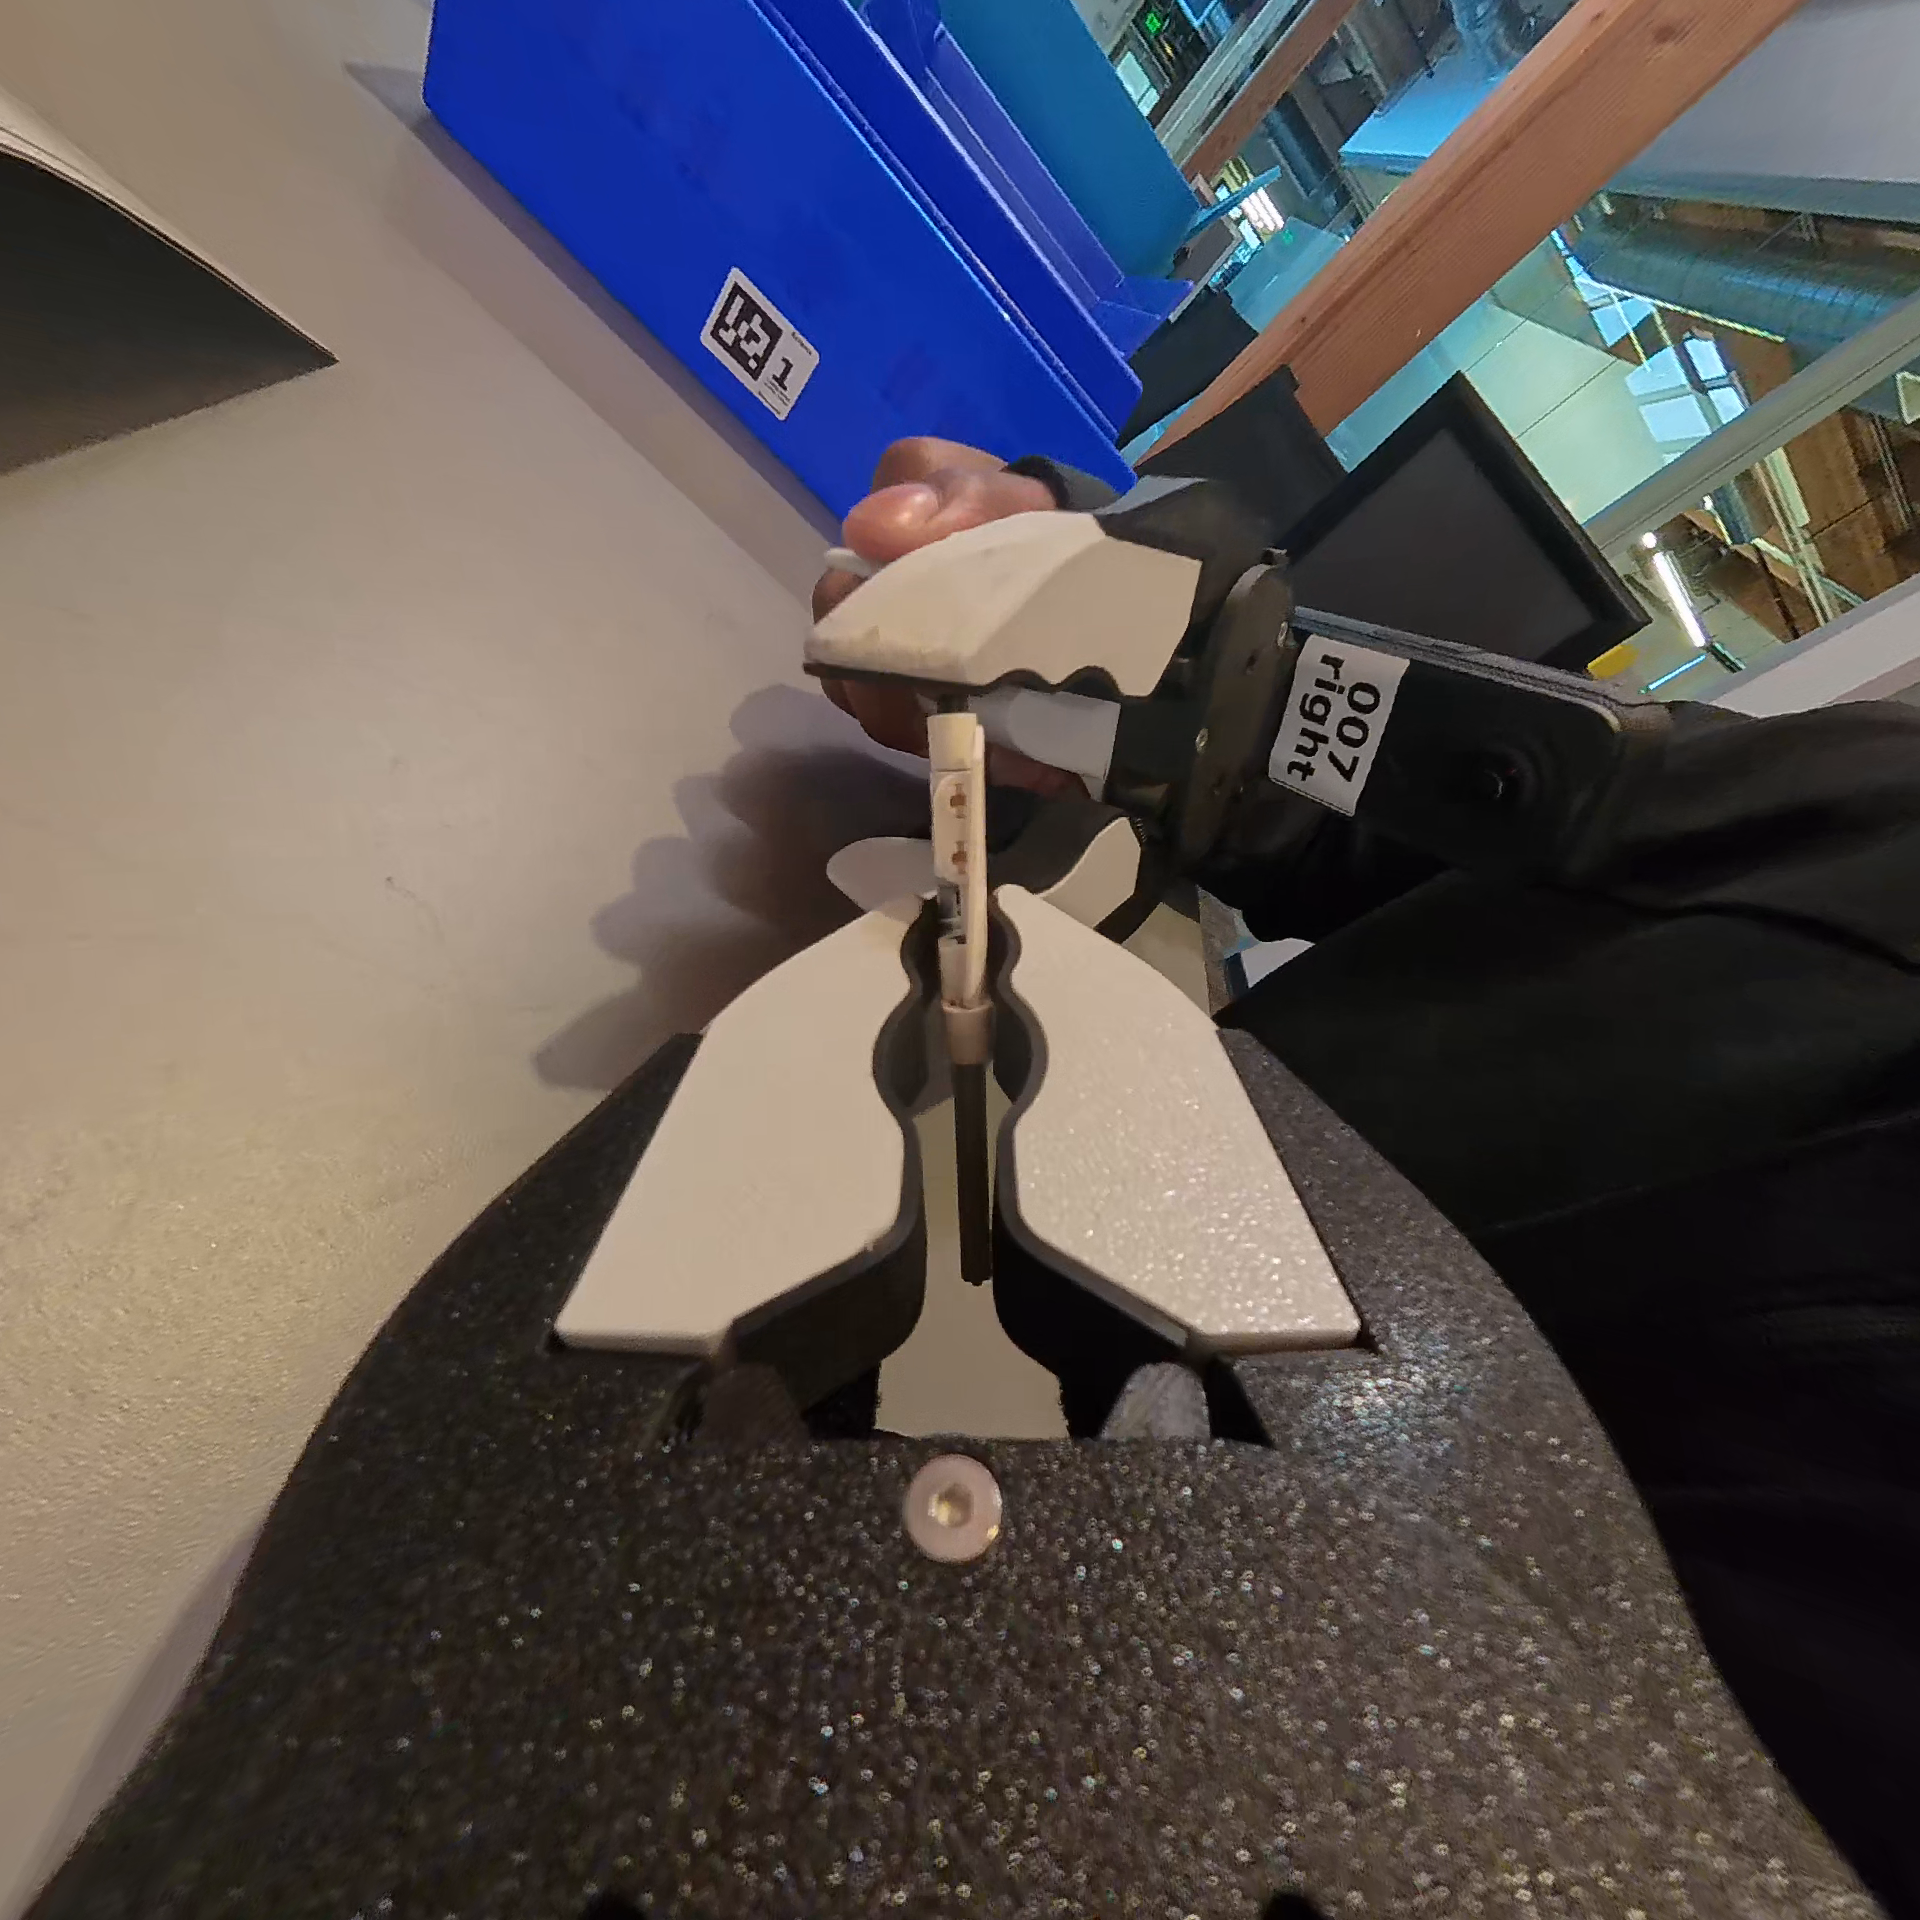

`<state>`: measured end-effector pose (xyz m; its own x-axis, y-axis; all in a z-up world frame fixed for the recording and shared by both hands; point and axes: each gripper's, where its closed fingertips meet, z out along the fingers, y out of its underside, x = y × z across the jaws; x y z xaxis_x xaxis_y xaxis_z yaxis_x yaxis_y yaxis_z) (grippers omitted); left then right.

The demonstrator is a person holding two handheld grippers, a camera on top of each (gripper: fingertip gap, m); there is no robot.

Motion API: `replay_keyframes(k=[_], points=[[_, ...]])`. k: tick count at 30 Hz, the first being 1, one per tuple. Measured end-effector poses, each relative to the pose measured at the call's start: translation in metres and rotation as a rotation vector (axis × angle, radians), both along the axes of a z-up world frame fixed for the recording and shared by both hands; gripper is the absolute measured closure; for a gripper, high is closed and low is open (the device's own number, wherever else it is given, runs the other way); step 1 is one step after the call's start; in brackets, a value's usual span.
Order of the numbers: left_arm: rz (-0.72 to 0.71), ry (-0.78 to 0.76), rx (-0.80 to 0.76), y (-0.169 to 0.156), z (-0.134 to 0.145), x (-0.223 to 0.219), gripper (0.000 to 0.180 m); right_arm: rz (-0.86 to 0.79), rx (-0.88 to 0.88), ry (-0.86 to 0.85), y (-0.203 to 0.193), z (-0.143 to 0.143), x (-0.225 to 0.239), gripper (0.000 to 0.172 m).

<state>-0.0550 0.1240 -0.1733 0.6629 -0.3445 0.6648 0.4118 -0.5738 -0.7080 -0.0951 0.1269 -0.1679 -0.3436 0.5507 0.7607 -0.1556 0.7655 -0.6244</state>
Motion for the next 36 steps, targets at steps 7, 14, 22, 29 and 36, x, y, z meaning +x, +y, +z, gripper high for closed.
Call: replay_keyframes(k=[7, 14, 22, 29, 36], points=[[0.014, -0.011, -0.014, 0.0010, -0.0018, -0.0006, 0.173, -0.012, 0.007, -0.003, 0.0012, -0.0021, -0.0002, 0.123], [0.020, -0.004, -0.026, 0.0003, -0.0032, -0.0017, 0.173, -0.018, 0.015, -0.007, 0.0009, -0.0036, -0.0011, 0.124], [0.012, -0.008, -0.045, -0.0011, -0.0053, -0.0006, 0.173, -0.002, 0.029, -0.031, -0.0014, -0.0080, 0.0002, 0.128], [0.009, -0.015, -0.037, -0.0013, -0.0029, -0.0020, 0.173, -0.011, -0.002, -0.029, -0.0025, -0.0069, -0.0008, 0.129], [0.043, -0.052, -0.010, 0.0032, 0.0014, -0.0083, 0.172, -0.068, -0.099, -0.053, 0.0037, -0.0062, -0.0062, 0.132]])
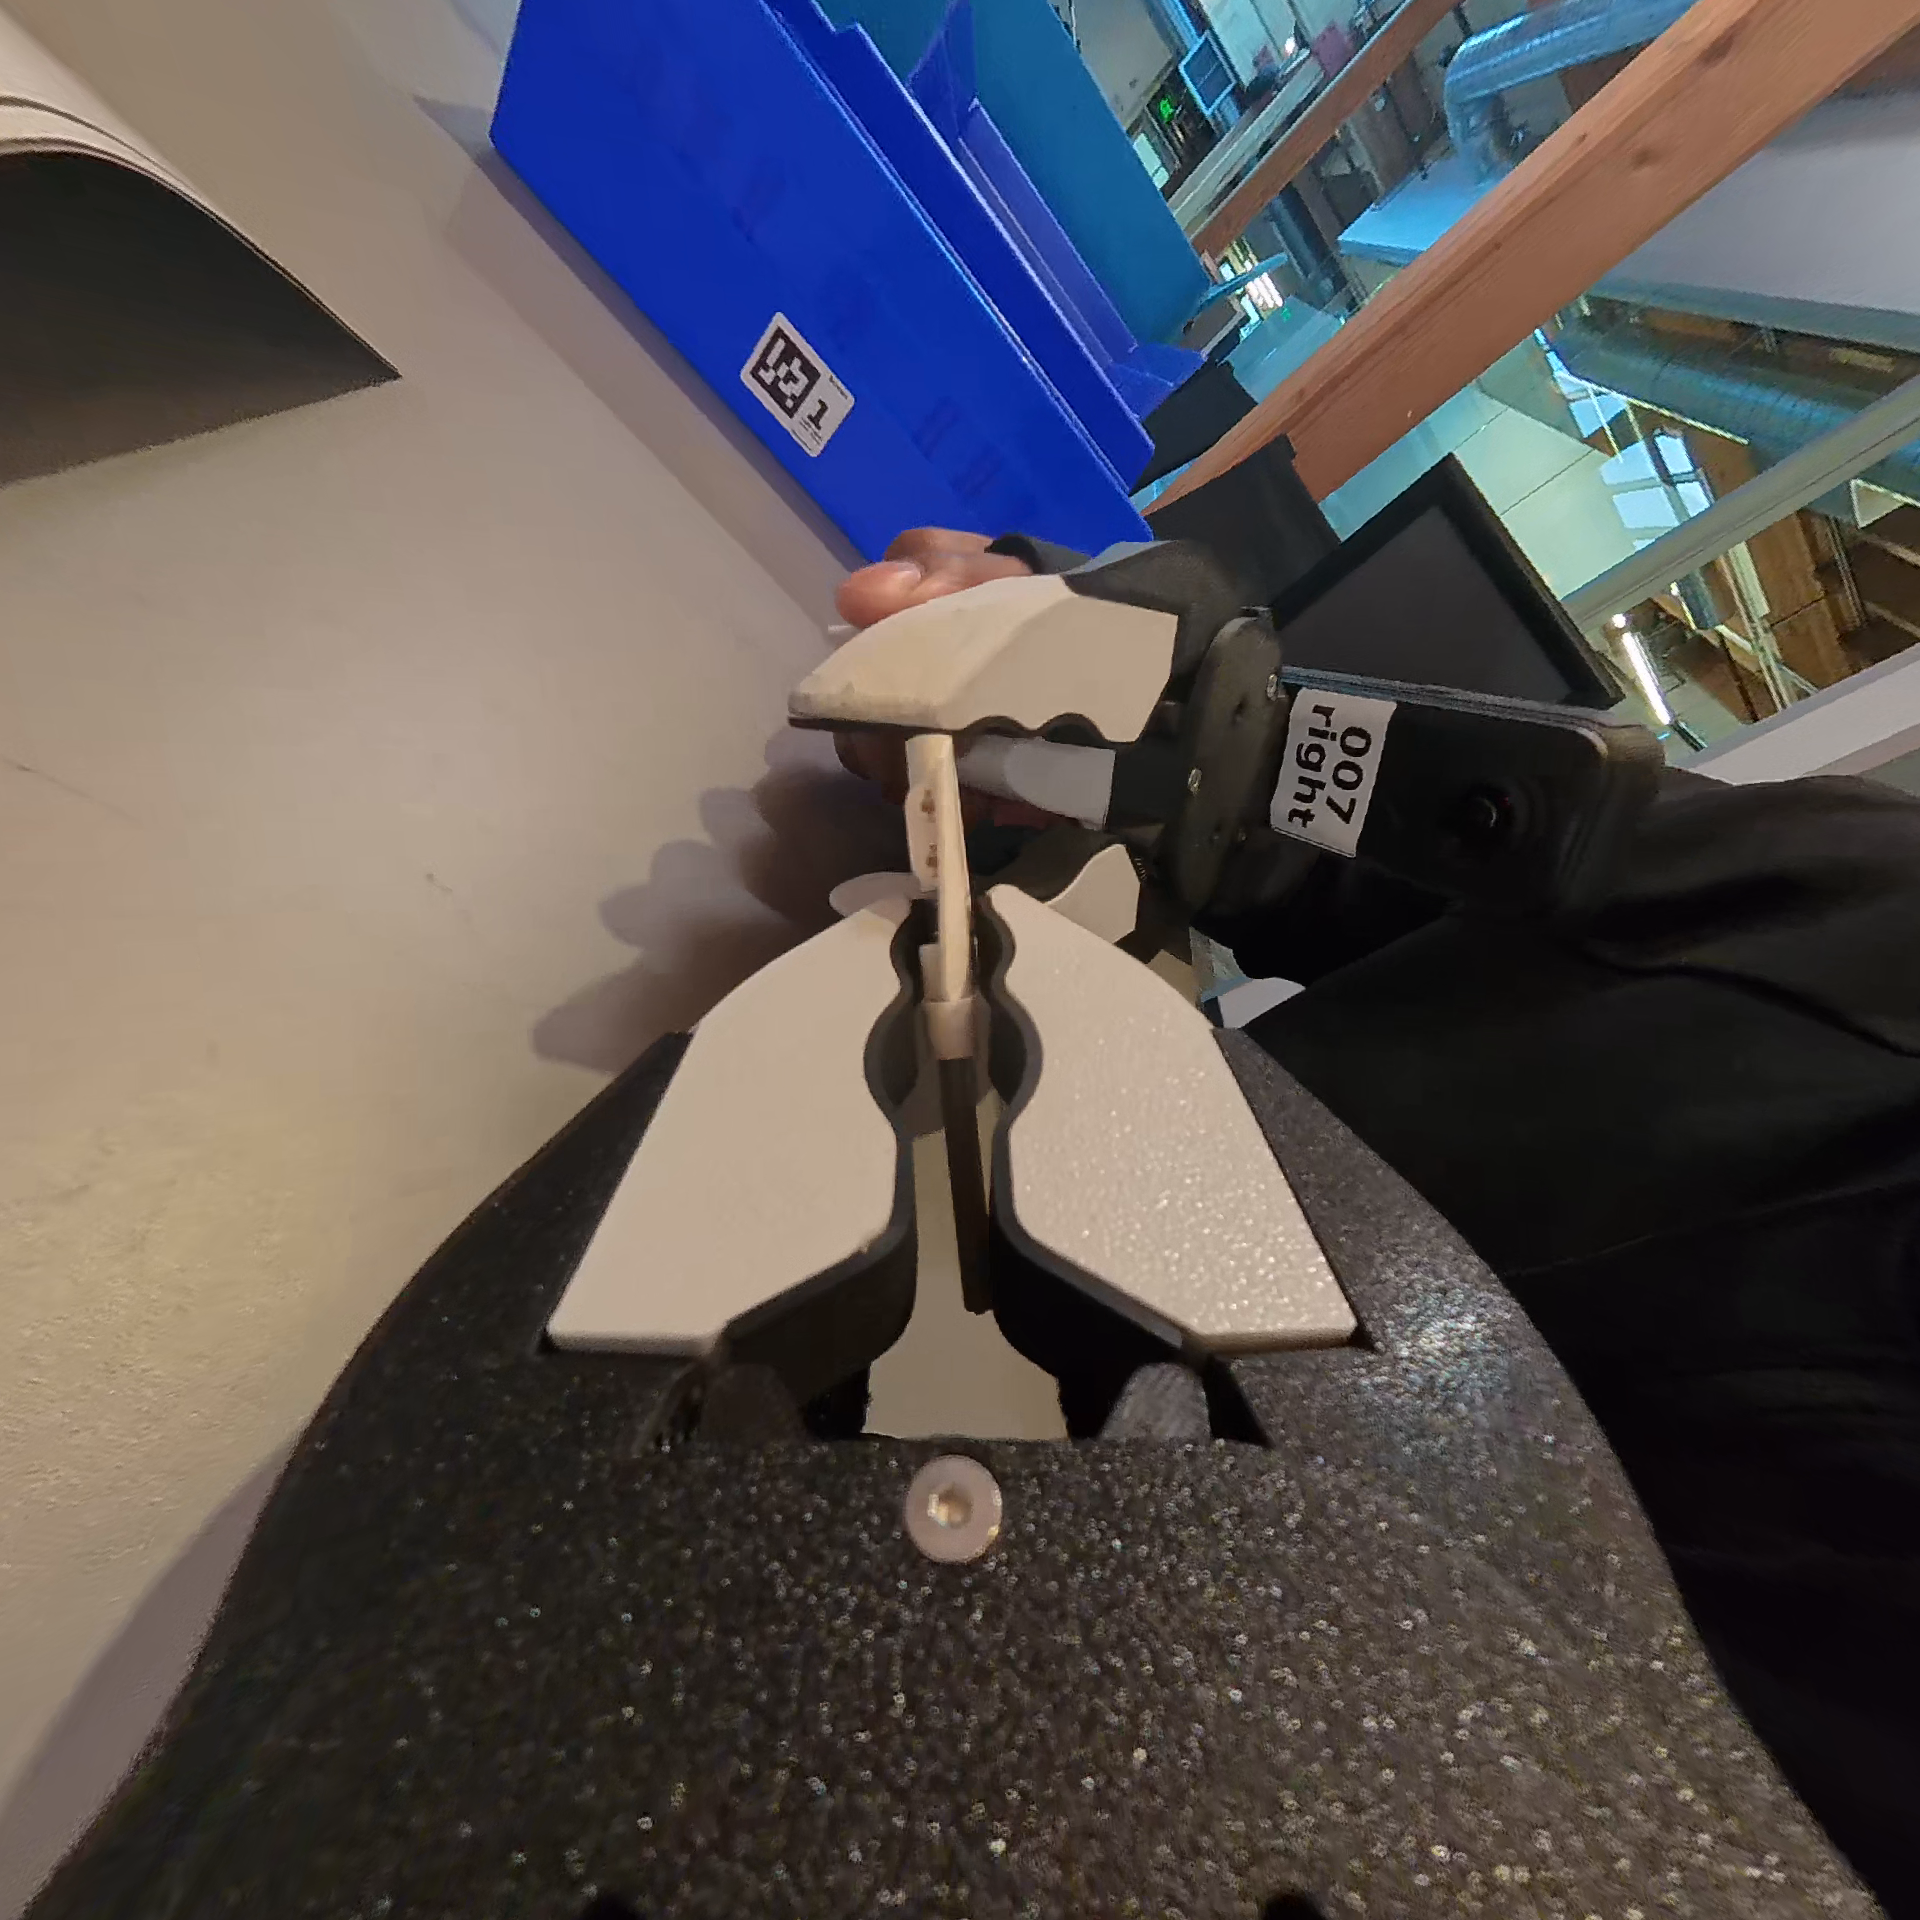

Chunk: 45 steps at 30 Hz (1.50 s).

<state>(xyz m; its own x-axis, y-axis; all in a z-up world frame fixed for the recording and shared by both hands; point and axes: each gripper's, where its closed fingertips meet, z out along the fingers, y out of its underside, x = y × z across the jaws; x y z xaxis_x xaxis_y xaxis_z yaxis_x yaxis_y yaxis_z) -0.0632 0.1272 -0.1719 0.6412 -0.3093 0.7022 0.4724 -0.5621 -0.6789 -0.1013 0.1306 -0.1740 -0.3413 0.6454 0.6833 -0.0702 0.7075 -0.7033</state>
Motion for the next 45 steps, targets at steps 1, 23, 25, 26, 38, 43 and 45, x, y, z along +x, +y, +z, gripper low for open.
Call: replay_keyframes(k=[1, 23, 25, 26, 38, 43, 45], points=[[0.001, 0.007, 0.001, 0.000, 0.000, 0.000, 0.171, -0.002, -0.006, -0.005, 0.000, -0.001, 0.000, 0.133], [0.044, 0.211, -0.093, 0.001, -0.030, -0.012, 0.173, 0.078, 0.027, -0.121, 0.015, -0.021, 0.008, 0.131], [0.006, 0.221, -0.116, -0.001, -0.035, -0.007, 0.173, 0.109, 0.084, -0.081, 0.011, -0.020, 0.010, 0.130], [-0.011, 0.224, -0.124, -0.002, -0.037, -0.004, 0.173, 0.128, 0.113, -0.069, 0.009, -0.022, 0.012, 0.130], [0.050, 0.320, -0.151, 0.004, -0.045, -0.014, 0.152, 0.088, 0.181, -0.107, 0.017, -0.034, 0.010, 0.169], [0.121, 0.400, -0.066, 0.010, -0.032, -0.023, 0.151, 0.083, 0.183, -0.166, 0.020, -0.046, 0.009, 0.164], [0.168, 0.453, -0.027, 0.012, -0.027, -0.030, 0.151, 0.090, 0.177, -0.179, 0.019, -0.048, 0.010, 0.163]])
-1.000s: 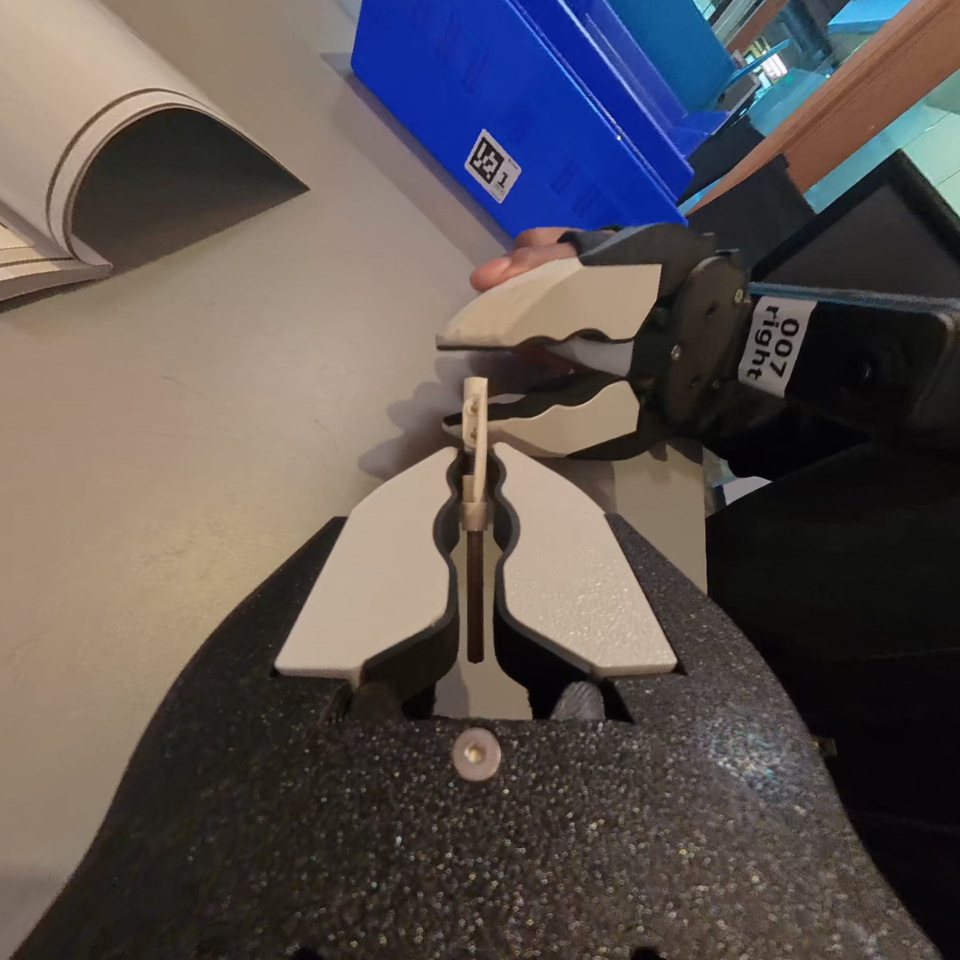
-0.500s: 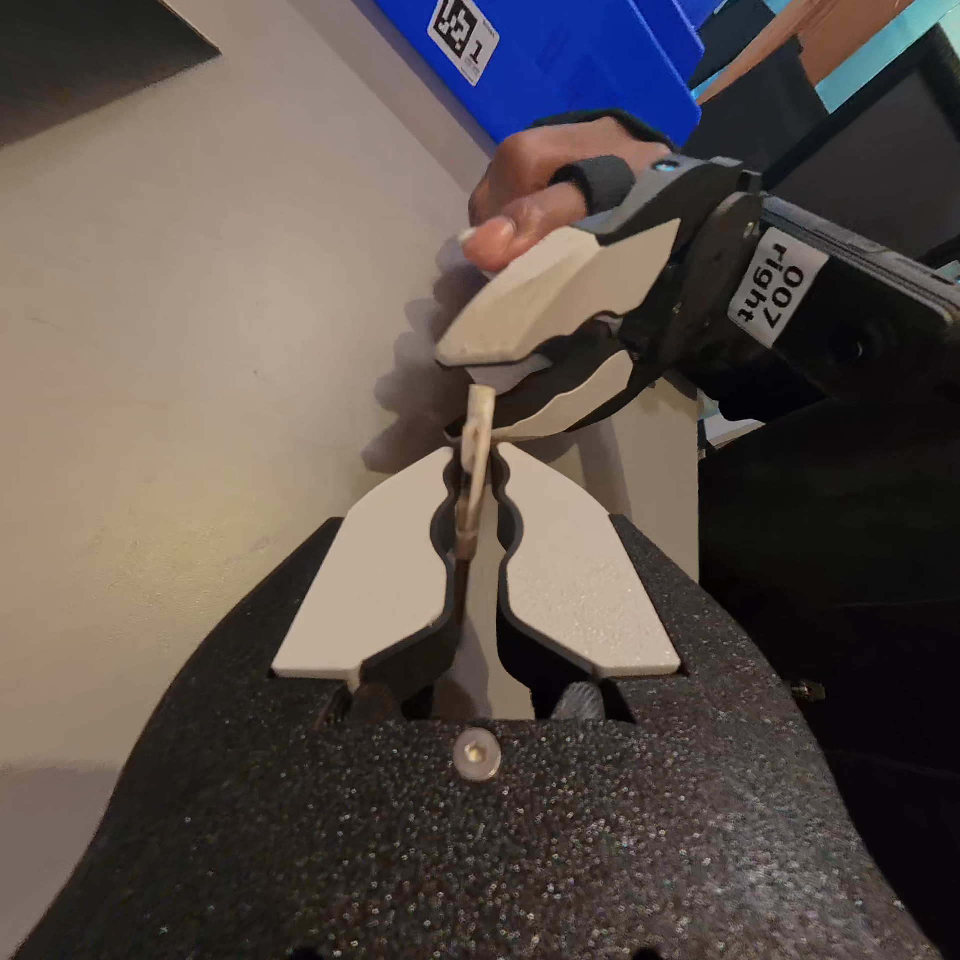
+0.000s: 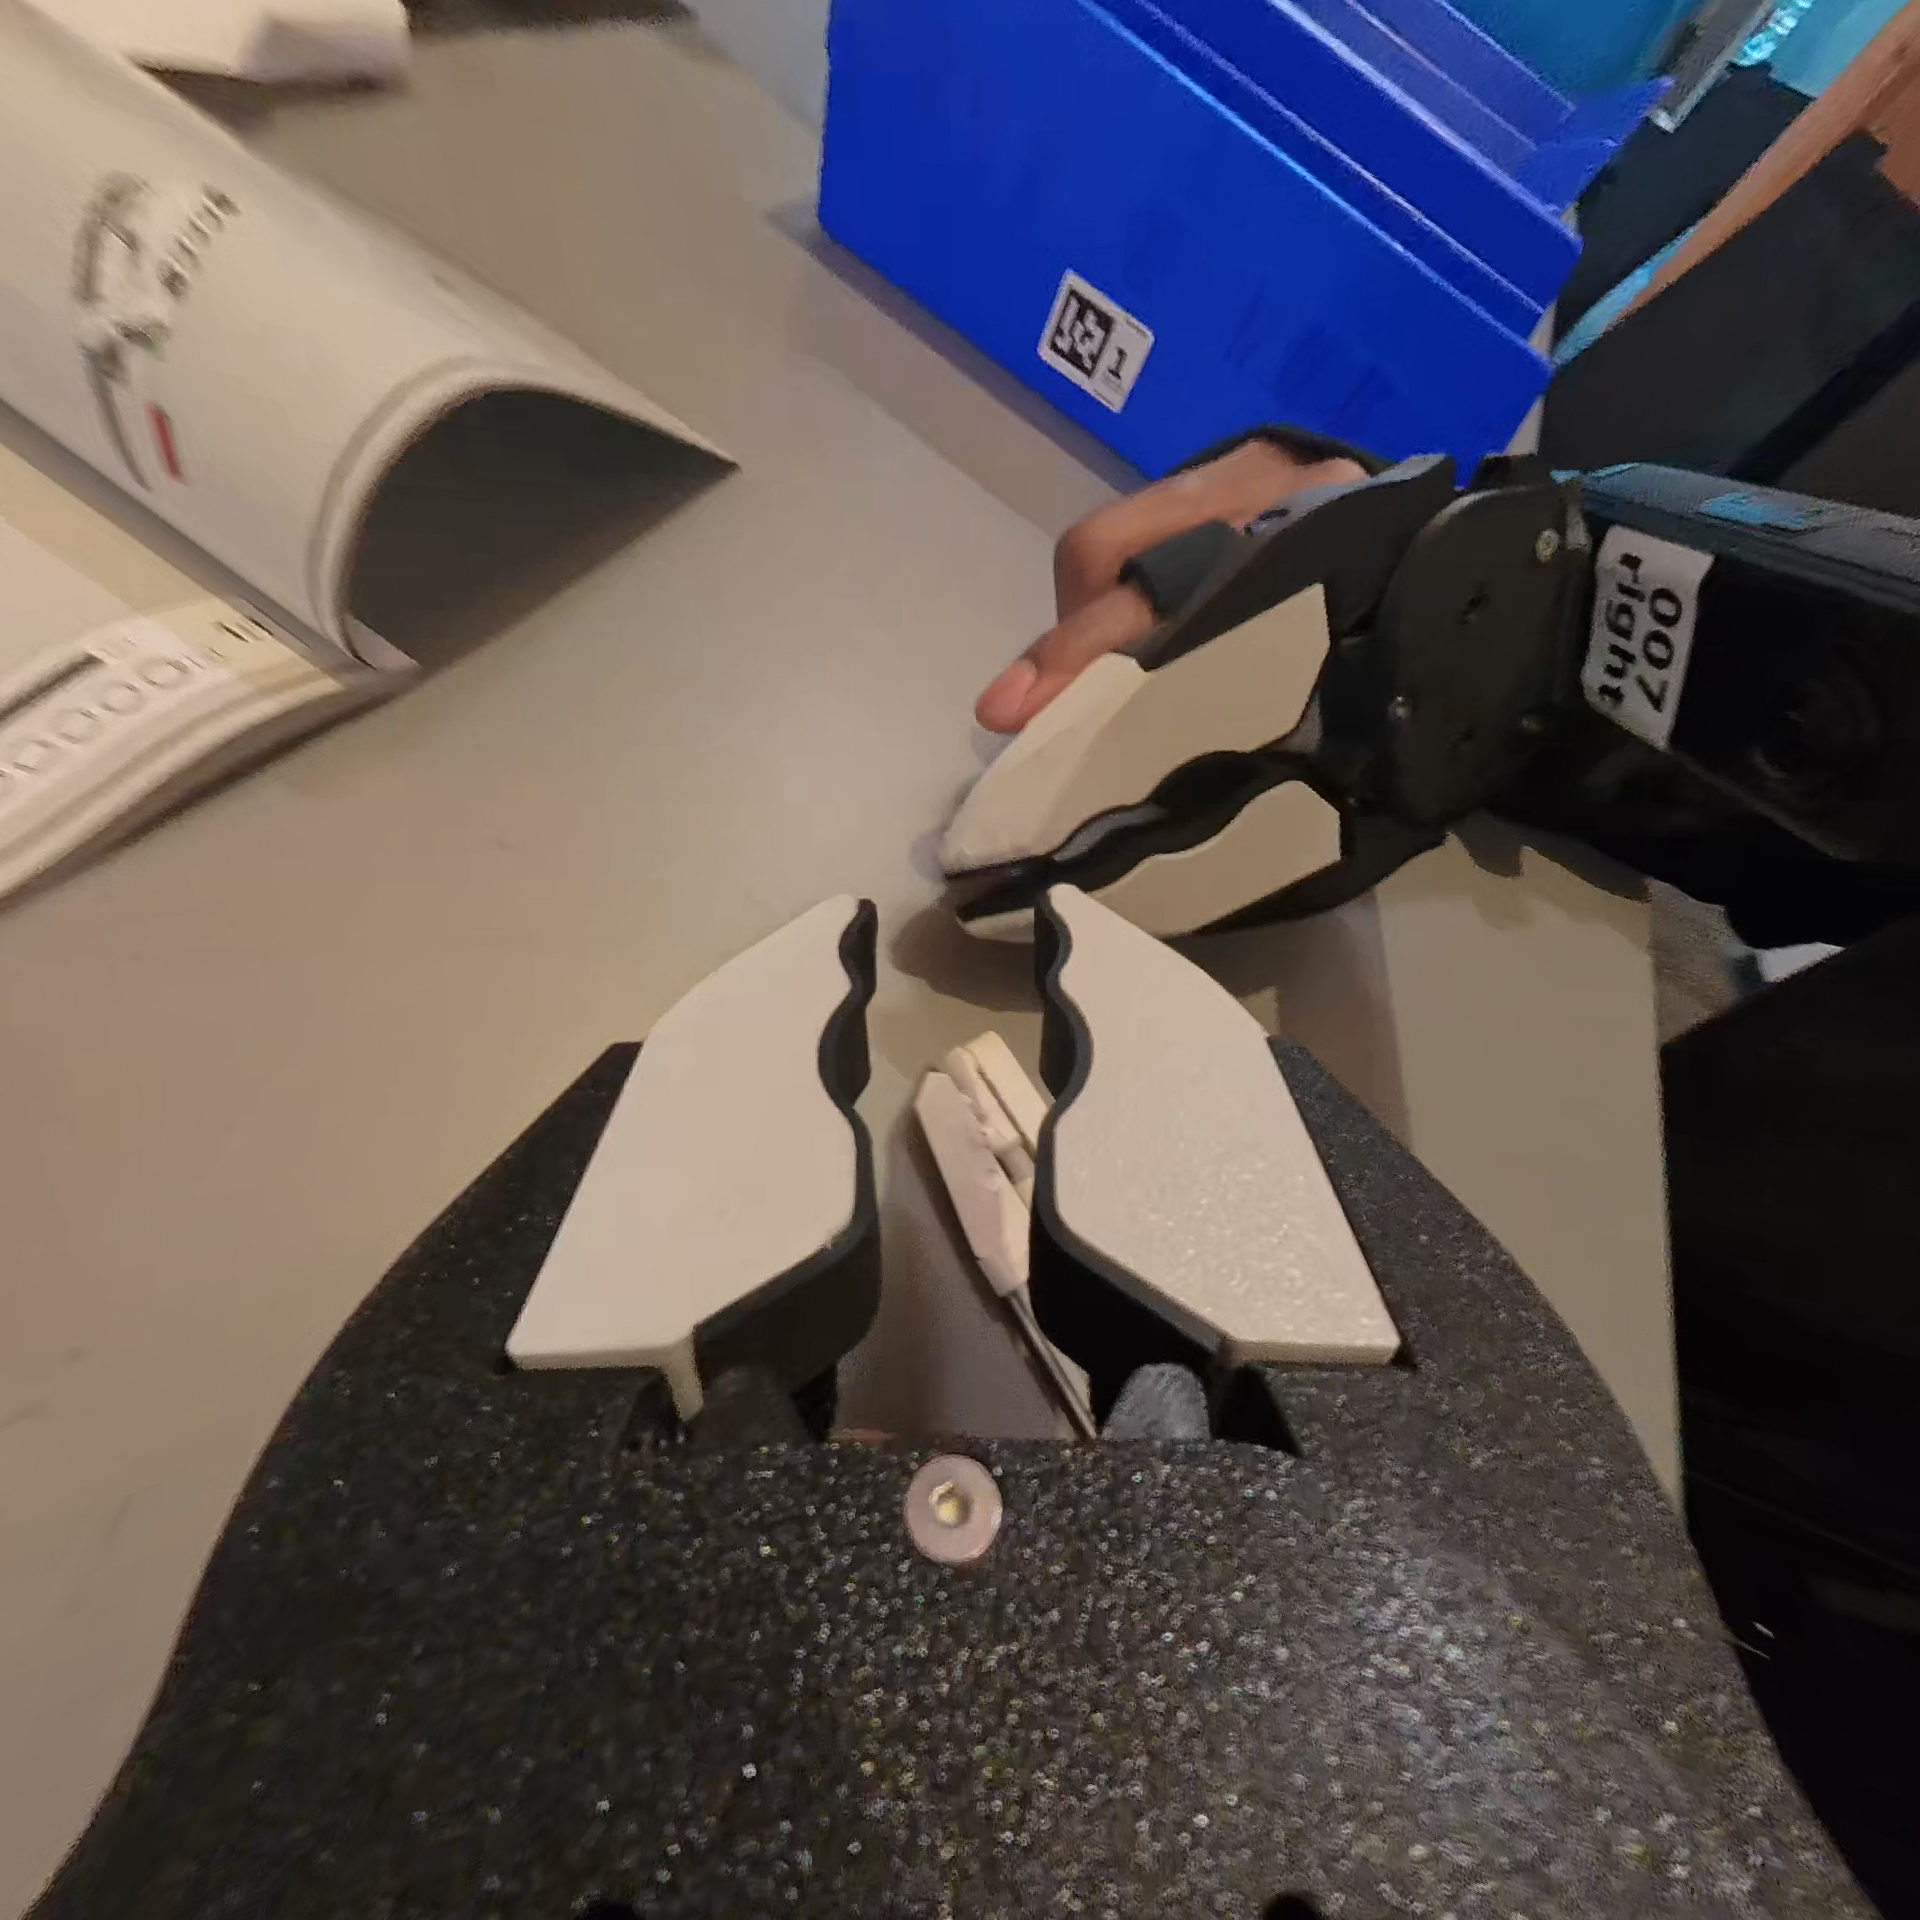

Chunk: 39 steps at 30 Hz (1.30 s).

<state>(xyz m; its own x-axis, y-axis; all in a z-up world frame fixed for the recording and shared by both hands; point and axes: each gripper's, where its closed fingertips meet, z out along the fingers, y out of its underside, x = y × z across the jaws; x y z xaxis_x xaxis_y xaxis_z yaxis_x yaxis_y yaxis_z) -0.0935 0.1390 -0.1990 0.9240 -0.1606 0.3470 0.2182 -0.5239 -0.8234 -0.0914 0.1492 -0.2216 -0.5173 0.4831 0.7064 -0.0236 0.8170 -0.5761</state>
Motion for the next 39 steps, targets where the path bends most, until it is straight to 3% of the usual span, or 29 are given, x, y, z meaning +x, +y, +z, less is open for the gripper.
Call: replay_keyframes(k=[7, 20, 31, 39], points=[[0.080, 0.100, 0.095, 0.005, 0.008, -0.012, 0.152, -0.003, -0.028, -0.036, -0.002, -0.003, 0.001, 0.161], [0.114, 0.253, 0.112, 0.008, 0.001, -0.017, 0.152, -0.107, -0.032, 0.002, 0.008, 0.001, -0.009, 0.162], [0.154, 0.246, 0.211, 0.008, 0.014, -0.025, 0.152, -0.365, -0.186, 0.147, 0.054, 0.028, -0.036, 0.161], [0.190, 0.176, 0.247, 0.006, 0.020, -0.033, 0.152, -0.448, -0.143, 0.149, 0.074, 0.024, -0.055, 0.161]])
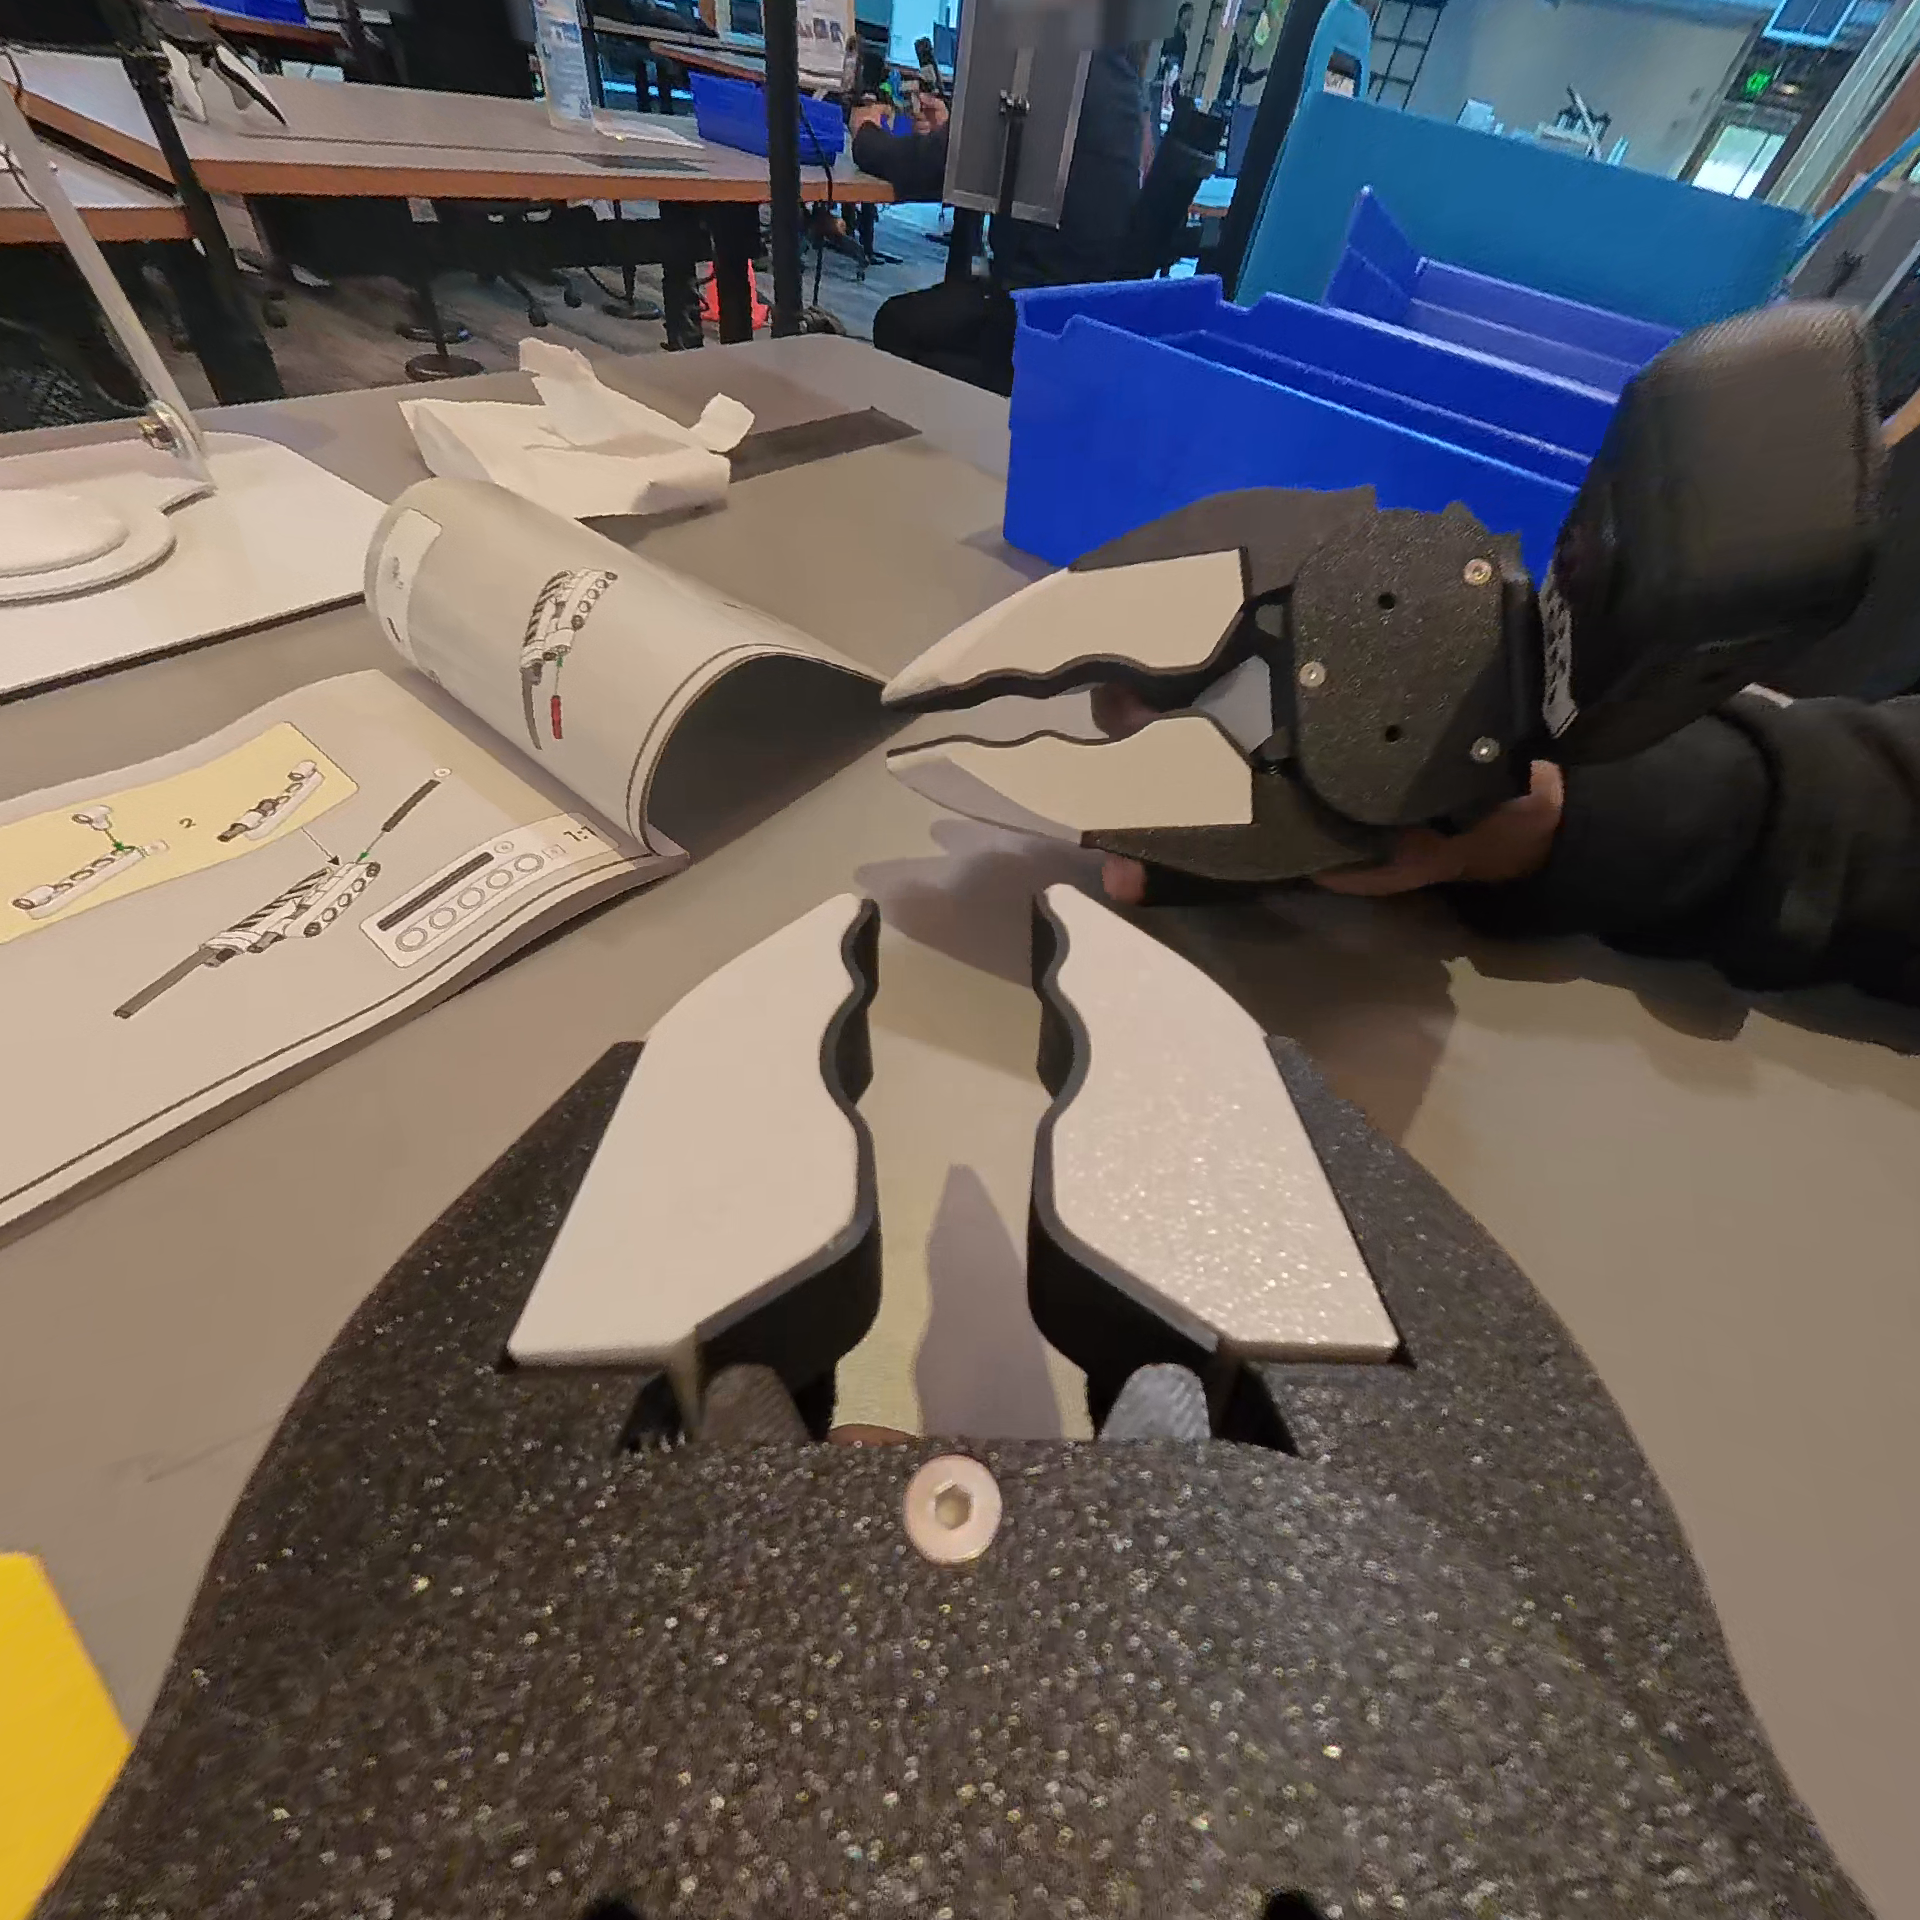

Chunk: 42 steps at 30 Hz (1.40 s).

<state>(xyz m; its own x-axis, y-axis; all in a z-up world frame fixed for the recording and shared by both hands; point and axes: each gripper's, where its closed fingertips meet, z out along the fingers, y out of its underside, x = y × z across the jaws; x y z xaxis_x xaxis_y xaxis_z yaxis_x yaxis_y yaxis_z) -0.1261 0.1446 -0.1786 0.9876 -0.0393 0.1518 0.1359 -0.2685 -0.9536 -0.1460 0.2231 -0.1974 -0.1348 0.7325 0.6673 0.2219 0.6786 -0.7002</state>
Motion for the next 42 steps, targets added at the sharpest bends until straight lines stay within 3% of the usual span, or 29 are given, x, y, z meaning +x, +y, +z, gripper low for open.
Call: replay_keyframes(k=[33, 42], points=[[0.029, 0.002, 0.069, 0.000, 0.009, -0.007, 0.152, -0.005, 0.029, -0.002, 0.003, -0.002, 0.003, 0.161], [0.019, -0.002, 0.060, 0.001, 0.007, -0.006, 0.152, -0.071, 0.037, 0.074, 0.014, 0.009, -0.014, 0.143]])
